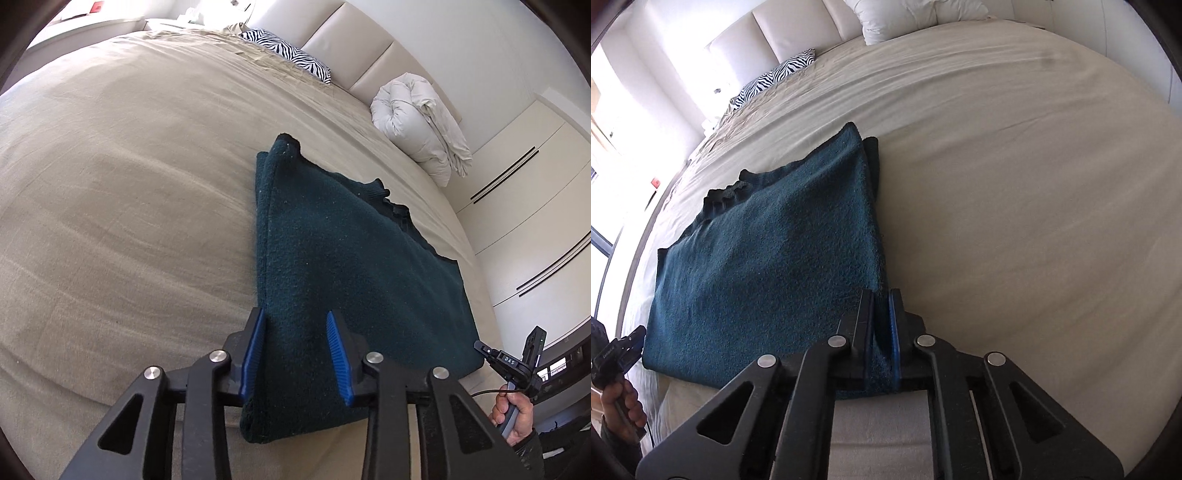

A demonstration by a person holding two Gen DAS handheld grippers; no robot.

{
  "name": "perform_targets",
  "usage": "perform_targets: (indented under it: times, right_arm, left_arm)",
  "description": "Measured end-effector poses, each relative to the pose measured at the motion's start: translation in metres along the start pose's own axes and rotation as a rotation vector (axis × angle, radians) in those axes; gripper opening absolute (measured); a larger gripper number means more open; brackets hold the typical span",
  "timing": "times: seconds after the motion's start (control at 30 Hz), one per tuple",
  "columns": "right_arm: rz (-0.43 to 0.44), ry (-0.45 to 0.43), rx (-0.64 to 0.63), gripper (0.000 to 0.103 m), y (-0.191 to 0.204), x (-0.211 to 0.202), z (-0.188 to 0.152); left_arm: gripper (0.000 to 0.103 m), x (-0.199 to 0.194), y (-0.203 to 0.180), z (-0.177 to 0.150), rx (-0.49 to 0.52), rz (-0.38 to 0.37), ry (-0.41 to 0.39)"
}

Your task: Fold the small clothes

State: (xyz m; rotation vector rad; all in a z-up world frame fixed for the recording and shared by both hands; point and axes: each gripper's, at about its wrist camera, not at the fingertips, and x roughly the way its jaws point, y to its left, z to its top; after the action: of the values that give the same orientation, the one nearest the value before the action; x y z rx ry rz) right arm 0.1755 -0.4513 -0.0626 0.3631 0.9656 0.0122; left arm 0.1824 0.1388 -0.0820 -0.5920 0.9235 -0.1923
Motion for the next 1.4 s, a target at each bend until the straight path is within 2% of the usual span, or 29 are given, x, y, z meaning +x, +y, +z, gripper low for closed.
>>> perform_targets:
  times: [0.17, 0.37, 0.63, 0.93, 1.0, 1.07, 1.1, 1.17, 1.23, 1.27, 1.37, 1.4]
  right_arm:
    - [0.004, -0.016, 0.013, 0.005, 0.0, -0.004, -0.001]
    - [-0.007, -0.026, 0.04, 0.005, -0.005, -0.012, -0.009]
    - [0.001, -0.016, 0.085, 0.005, -0.013, -0.009, -0.013]
    - [0.039, -0.021, 0.124, 0.006, -0.023, -0.006, -0.025]
    - [0.07, -0.025, 0.159, 0.007, -0.028, -0.008, -0.022]
    - [0.089, -0.031, 0.197, 0.013, -0.033, -0.012, -0.02]
    - [0.079, -0.045, 0.211, 0.021, -0.034, -0.015, -0.019]
    - [0.044, -0.09, 0.225, 0.023, -0.035, -0.026, -0.019]
    - [0.012, -0.124, 0.246, 0.023, -0.035, -0.038, -0.017]
    - [0.013, -0.142, 0.258, 0.023, -0.035, -0.043, -0.016]
    - [0.091, -0.17, 0.237, 0.023, -0.021, -0.053, -0.006]
    - [0.129, -0.163, 0.217, 0.023, -0.01, -0.052, -0.001]
  left_arm:
    - [0.023, -0.001, 0.002, -0.004, 0.016, 0.028, 0.002]
    - [0.017, 0.003, -0.001, -0.001, 0.041, 0.048, 0.006]
    - [0.014, 0.005, -0.002, -0.003, 0.067, 0.066, 0.011]
    - [0.014, 0.006, 0.003, -0.008, 0.052, 0.043, 0.004]
    - [0.017, 0.005, 0.004, -0.008, 0.056, 0.042, 0.008]
    - [0.02, 0.003, 0.007, -0.009, 0.044, 0.04, 0.013]
    - [0.022, 0.0, 0.007, -0.009, 0.04, 0.049, 0.016]
    - [0.031, -0.011, 0.003, -0.009, 0.039, 0.091, 0.001]
    - [0.033, -0.029, -0.009, -0.005, 0.078, 0.132, -0.06]
    - [0.039, -0.036, -0.017, -0.002, 0.108, 0.142, -0.09]
    - [0.057, -0.039, -0.051, 0.012, 0.211, 0.13, -0.131]
    - [0.059, -0.032, -0.063, 0.018, 0.241, 0.113, -0.127]
